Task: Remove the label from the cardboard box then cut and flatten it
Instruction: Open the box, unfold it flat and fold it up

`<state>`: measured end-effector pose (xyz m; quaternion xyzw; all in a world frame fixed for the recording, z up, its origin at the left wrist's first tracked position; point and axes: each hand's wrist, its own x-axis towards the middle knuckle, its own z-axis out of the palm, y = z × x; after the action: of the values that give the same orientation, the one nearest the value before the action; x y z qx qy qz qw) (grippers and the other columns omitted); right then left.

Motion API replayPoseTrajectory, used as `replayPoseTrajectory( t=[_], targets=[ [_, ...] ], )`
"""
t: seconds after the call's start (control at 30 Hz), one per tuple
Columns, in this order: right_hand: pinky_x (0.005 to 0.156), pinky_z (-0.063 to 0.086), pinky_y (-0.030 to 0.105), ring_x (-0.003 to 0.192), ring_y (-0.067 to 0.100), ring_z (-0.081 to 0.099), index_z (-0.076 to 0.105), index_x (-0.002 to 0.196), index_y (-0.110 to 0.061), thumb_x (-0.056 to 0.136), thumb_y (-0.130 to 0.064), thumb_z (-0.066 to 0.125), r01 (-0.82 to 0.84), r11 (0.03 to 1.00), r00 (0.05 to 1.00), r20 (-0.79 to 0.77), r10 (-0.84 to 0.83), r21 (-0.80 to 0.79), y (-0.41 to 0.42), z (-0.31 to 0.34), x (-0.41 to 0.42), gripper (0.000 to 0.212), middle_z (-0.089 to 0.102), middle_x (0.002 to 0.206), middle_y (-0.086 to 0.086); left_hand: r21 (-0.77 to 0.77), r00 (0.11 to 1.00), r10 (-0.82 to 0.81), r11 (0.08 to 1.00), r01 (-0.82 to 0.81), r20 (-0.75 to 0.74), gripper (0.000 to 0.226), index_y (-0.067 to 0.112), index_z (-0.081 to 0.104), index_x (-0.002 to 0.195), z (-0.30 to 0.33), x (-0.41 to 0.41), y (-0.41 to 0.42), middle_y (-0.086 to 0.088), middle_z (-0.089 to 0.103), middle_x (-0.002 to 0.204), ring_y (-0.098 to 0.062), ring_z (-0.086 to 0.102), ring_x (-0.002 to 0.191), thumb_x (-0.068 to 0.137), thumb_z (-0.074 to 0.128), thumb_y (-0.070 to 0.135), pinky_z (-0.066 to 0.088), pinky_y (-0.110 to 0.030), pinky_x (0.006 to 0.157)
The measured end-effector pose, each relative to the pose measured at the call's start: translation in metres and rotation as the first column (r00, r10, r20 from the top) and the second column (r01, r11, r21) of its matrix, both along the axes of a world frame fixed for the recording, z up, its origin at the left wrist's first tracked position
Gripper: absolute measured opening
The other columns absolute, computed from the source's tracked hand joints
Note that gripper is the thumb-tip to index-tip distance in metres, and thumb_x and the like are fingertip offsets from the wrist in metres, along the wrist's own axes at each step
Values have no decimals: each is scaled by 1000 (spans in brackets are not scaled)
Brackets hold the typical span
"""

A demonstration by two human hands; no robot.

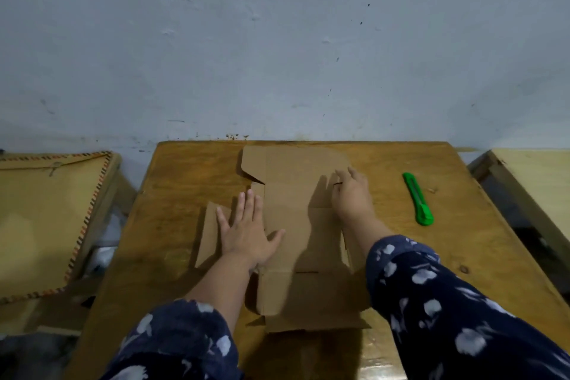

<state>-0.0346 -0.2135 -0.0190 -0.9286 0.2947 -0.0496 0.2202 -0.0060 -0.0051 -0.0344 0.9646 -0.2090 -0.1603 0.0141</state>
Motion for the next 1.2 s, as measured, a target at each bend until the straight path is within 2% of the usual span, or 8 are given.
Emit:
replayPoseTrajectory(
  t=[0.2, 0.47, 0.53, 0.63, 0.77, 0.87, 1.07, 1.2],
  targets=[
    [105, 33, 47, 133, 35, 31, 38, 141, -14, 97, -29, 41, 108, 993, 980, -173, -97, 54, -45, -18, 33, 46, 38, 146, 15, 31, 996, 55, 998, -53, -64, 98, 17, -23, 147, -23, 1, -7, 0, -32, 154, -18, -28, 142, 82, 13, 80, -15, -57, 114],
    [83, 53, 40, 102, 30, 62, 47, 132, -14, 94, -18, 53, 339, 802, 921, -1, -389, 493, -65, -8, 71, 38, 63, 117, 13, 16, 999, 32, 999, -32, 26, 111, 18, -22, 147, -37, 8, 5, 1, -30, 155, -15, -32, 138, 60, -14, 86, -17, -58, 108],
    [70, 53, 36, 82, 23, 63, 49, 130, -19, 93, -14, 54, 330, 757, 903, 46, -428, 565, -74, -4, 75, 38, 65, 105, 9, -3, 998, 45, 999, -45, 35, 115, 18, -20, 148, -39, 10, 3, 1, -28, 155, -14, -31, 138, 56, -19, 88, -17, -58, 108],
    [53, 46, 23, 62, 12, 53, 56, 127, -26, 94, -8, 53, 211, 794, 916, 169, -364, 570, -81, -2, 79, 38, 58, 79, -4, -6, 998, 53, 999, -53, 42, 119, 18, -21, 146, -38, 14, -3, 1, -28, 155, -13, -29, 139, 50, -25, 89, -16, -57, 109],
    [65, 54, 28, 69, 15, 58, 56, 131, -25, 93, -4, 54, 134, 797, 906, 253, -339, 588, -79, 11, 77, 43, 55, 78, -14, 3, 996, 82, 997, -82, 41, 109, 17, -18, 149, -32, 18, -8, 0, -25, 157, -17, -21, 145, 65, -9, 87, -10, -57, 113],
    [84, 57, 42, 88, 22, 65, 59, 127, -26, 90, -2, 56, 103, 739, 876, 292, -385, 666, -82, 18, 73, 44, 65, 85, -4, 8, 995, 103, 995, -103, 17, 101, 16, -21, 148, -27, 18, -10, -1, -28, 156, -18, -20, 146, 78, 10, 82, -7, -58, 114],
    [86, 56, 42, 85, 16, 61, 61, 123, -31, 90, -2, 57, 116, 674, 827, 305, -472, 729, -81, 29, 55, 44, 66, 100, 7, -111, 972, 179, 974, -197, -153, 96, 20, -13, 151, -10, 19, -8, 3, -23, 158, -15, -22, 145, 82, 17, 80, -11, -56, 115],
    [86, 56, 42, 91, 21, 64, 63, 122, -31, 89, -1, 57, 141, 656, 795, 310, -521, 741, -76, 33, 50, 44, 67, 105, 10, -26, 978, 120, 992, -126, -171, 110, 20, -16, 150, 0, 3, -2, 4, -27, 156, -16, -26, 143, 73, 21, 89, -14, -58, 112]
  ],
)
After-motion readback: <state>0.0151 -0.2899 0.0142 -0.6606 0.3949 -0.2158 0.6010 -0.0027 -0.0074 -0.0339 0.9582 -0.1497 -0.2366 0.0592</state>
